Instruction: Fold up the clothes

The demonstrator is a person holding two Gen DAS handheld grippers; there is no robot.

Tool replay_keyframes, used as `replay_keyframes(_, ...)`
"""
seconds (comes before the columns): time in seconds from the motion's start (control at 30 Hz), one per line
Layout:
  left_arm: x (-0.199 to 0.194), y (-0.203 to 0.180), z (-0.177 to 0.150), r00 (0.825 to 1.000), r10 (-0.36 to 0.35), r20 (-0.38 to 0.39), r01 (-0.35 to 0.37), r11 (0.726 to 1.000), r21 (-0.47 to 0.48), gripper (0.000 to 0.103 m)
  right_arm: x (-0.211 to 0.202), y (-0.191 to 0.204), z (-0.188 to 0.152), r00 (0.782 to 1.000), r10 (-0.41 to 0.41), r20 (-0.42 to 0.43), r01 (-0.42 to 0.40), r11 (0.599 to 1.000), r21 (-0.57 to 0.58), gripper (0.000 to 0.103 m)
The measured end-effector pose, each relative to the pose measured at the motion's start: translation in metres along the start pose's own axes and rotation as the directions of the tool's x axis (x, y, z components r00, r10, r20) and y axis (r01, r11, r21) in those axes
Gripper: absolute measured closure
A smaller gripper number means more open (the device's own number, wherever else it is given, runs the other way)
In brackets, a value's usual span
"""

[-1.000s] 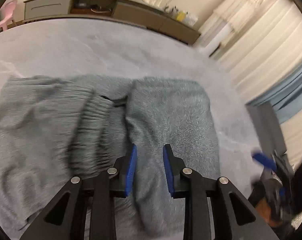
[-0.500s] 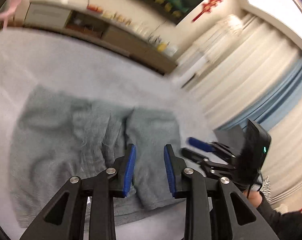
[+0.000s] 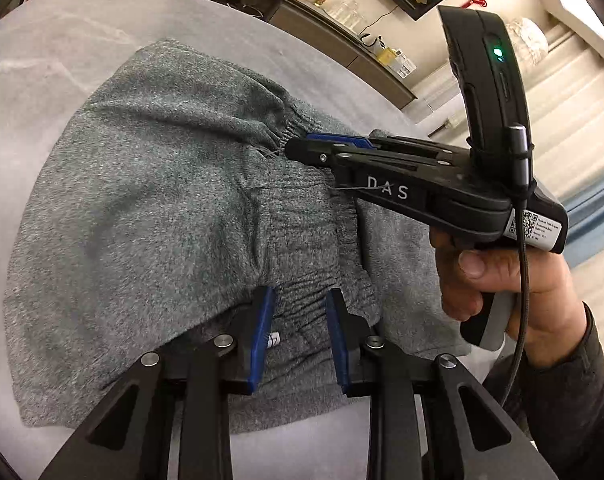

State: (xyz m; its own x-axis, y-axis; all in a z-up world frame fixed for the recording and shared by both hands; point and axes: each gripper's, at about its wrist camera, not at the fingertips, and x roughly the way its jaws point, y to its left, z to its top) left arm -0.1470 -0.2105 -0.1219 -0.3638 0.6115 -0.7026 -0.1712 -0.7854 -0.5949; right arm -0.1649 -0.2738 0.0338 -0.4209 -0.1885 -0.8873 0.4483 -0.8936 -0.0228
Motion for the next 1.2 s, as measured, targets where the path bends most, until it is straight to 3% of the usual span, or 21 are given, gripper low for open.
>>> replay_keyframes(0.1, -0.032, 0.002, -0.004, 0.998, -0.041, 0.048, 0.041, 0.999, 0.0, 0.076, -0.023, 0.011, 0.019, 0.996, 0.027, 0.09, -0.028, 0.999, 0.016, 0.085)
replay_keyframes(0.2, -0.049, 0.011, -0.011, 0.998, -0.036, 0.053, 0.038, 0.999, -0.028, 0.075, -0.015, 0.038, 0.049, 0.995, 0.053, 0.082, -0.048, 0.997, -0.066, 0.083)
replay_keyframes(0.27, -0.051, 0.019, -0.015, 0.999, -0.015, 0.037, 0.017, 0.999, -0.044, 0.075, 0.024, 0.053, 0.075, 0.994, 0.107, 0.003, -0.107, 0.991, -0.081, 0.083)
replay_keyframes(0.33, -0.053, 0.028, -0.02, 1.0, -0.004, 0.023, 0.005, 0.998, -0.057, 0.078, 0.064, 0.058, 0.089, 0.991, 0.104, -0.078, -0.11, 0.991, -0.073, 0.083)
replay_keyframes(0.4, -0.06, 0.035, -0.023, 1.0, -0.009, 0.025, 0.01, 0.998, -0.063, 0.08, 0.081, 0.055, 0.106, 0.989, 0.123, -0.077, -0.127, 0.991, -0.044, 0.083)
replay_keyframes(0.47, -0.069, 0.041, -0.026, 0.999, -0.002, 0.043, 0.005, 0.998, -0.063, 0.081, 0.084, 0.048, 0.118, 0.983, 0.156, -0.101, -0.155, 0.988, 0.011, 0.083)
replay_keyframes(0.57, -0.078, 0.047, -0.024, 0.999, -0.001, 0.041, 0.004, 0.998, -0.061, 0.081, 0.068, 0.044, 0.115, 0.981, 0.142, -0.129, -0.147, 0.989, -0.028, 0.084)
replay_keyframes(0.6, -0.082, 0.049, -0.023, 0.999, -0.003, 0.039, 0.005, 0.998, -0.067, 0.081, 0.052, 0.039, 0.112, 0.987, 0.128, -0.094, -0.131, 0.991, -0.027, 0.083)
replay_keyframes(0.67, -0.092, 0.05, -0.023, 0.999, 0.019, 0.047, -0.016, 0.998, -0.06, 0.081, 0.002, 0.013, 0.085, 0.991, 0.132, 0.033, -0.132, 0.991, -0.001, 0.082)
replay_keyframes(0.77, -0.115, 0.045, -0.023, 0.995, 0.021, 0.098, -0.019, 1.0, -0.019, 0.077, -0.031, -0.016, 0.029, 0.985, 0.149, 0.091, -0.158, 0.983, 0.091, 0.082)
replay_keyframes(0.8, -0.123, 0.043, -0.023, 0.993, 0.013, 0.114, -0.013, 1.0, -0.007, 0.076, -0.022, -0.02, 0.014, 0.988, 0.144, 0.058, -0.15, 0.983, 0.109, 0.082)
replay_keyframes(0.83, -0.126, 0.043, -0.022, 0.993, 0.015, 0.115, -0.015, 1.0, -0.001, 0.076, 0.001, -0.025, -0.007, 0.991, 0.132, -0.027, -0.128, 0.985, 0.115, 0.08)
replay_keyframes(0.9, -0.119, 0.044, -0.022, 0.997, 0.047, 0.062, -0.047, 0.999, -0.008, 0.076, 0.0, -0.035, -0.026, 0.988, 0.147, 0.048, -0.152, 0.98, 0.128, 0.071)
replay_keyframes(0.97, -0.118, 0.04, -0.024, 0.996, 0.078, 0.048, -0.078, 0.997, 0.005, 0.075, -0.029, -0.06, -0.04, 0.987, 0.134, 0.091, -0.151, 0.962, 0.228, 0.071)
replay_keyframes(1.0, -0.123, 0.036, -0.025, 0.995, 0.079, 0.059, -0.08, 0.996, 0.024, 0.075, -0.052, -0.074, -0.056, 0.981, 0.126, 0.146, -0.161, 0.952, 0.26, 0.065)
replay_keyframes(1.03, -0.129, 0.032, -0.024, 0.995, 0.066, 0.074, -0.07, 0.997, 0.04, 0.072, -0.075, -0.087, -0.072, 0.972, 0.117, 0.203, -0.173, 0.941, 0.289, 0.048)
replay_keyframes(1.07, -0.136, 0.028, -0.023, 0.995, 0.048, 0.091, -0.053, 0.997, 0.056, 0.069, -0.098, -0.1, -0.089, 0.96, 0.105, 0.259, -0.187, 0.93, 0.317, 0.039)
replay_keyframes(1.1, -0.139, 0.024, -0.021, 0.994, 0.033, 0.104, -0.041, 0.997, 0.073, 0.06, -0.108, -0.108, -0.104, 0.957, 0.069, 0.281, -0.165, 0.927, 0.336, 0.03)
replay_keyframes(1.13, -0.139, 0.018, -0.017, 0.993, 0.025, 0.111, -0.035, 0.996, 0.086, 0.052, -0.118, -0.121, -0.132, 0.958, 0.02, 0.286, -0.128, 0.924, 0.361, 0.03)
replay_keyframes(1.2, -0.134, 0.002, -0.012, 0.995, 0.006, 0.098, -0.017, 0.994, 0.109, 0.049, -0.128, -0.143, -0.18, 0.967, -0.028, 0.255, -0.082, 0.908, 0.41, 0.03)
